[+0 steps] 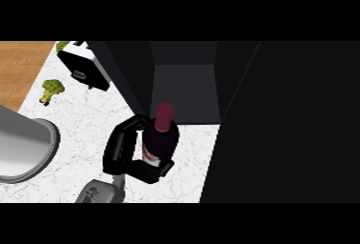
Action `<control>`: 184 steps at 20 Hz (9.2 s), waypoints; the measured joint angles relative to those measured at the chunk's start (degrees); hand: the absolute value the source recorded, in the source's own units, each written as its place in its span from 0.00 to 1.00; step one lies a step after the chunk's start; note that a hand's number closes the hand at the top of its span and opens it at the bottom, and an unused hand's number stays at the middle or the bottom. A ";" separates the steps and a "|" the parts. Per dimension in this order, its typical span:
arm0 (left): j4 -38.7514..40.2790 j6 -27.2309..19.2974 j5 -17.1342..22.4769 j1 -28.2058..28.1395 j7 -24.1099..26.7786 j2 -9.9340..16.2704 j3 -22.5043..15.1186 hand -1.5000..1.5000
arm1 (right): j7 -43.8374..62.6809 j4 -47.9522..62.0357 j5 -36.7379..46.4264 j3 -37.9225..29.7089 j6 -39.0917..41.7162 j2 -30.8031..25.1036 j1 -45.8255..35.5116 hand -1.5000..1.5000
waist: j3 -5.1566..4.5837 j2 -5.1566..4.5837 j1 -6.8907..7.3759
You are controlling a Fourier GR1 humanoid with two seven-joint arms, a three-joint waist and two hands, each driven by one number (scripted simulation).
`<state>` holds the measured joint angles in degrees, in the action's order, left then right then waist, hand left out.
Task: Pick up the wine, place it into the cabinet and close the cabinet
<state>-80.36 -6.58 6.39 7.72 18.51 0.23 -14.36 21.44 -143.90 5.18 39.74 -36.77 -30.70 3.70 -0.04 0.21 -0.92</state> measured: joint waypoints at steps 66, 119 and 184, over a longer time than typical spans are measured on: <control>73.75 -17.63 15.49 57.05 12.50 2.96 6.30 0.00 | -18.61 0.91 -5.29 -1.09 8.56 -1.69 10.52 0.00 | -0.05 -2.39 -6.44; 51.39 7.12 26.78 46.39 12.31 -0.23 2.94 0.00 | -19.83 -0.08 -5.86 -5.45 6.95 -5.97 16.67 0.00 | 0.01 0.82 0.48; -3.08 25.81 41.04 -8.50 2.49 30.99 13.10 0.00 | -11.81 1.14 -6.83 -0.19 26.33 -9.49 1.71 1.00 | -0.38 -0.44 3.30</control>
<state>-83.45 19.23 47.43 -0.78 21.00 31.22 -1.25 9.63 -142.77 -1.66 39.55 -10.45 -40.19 5.41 -0.42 -0.24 2.39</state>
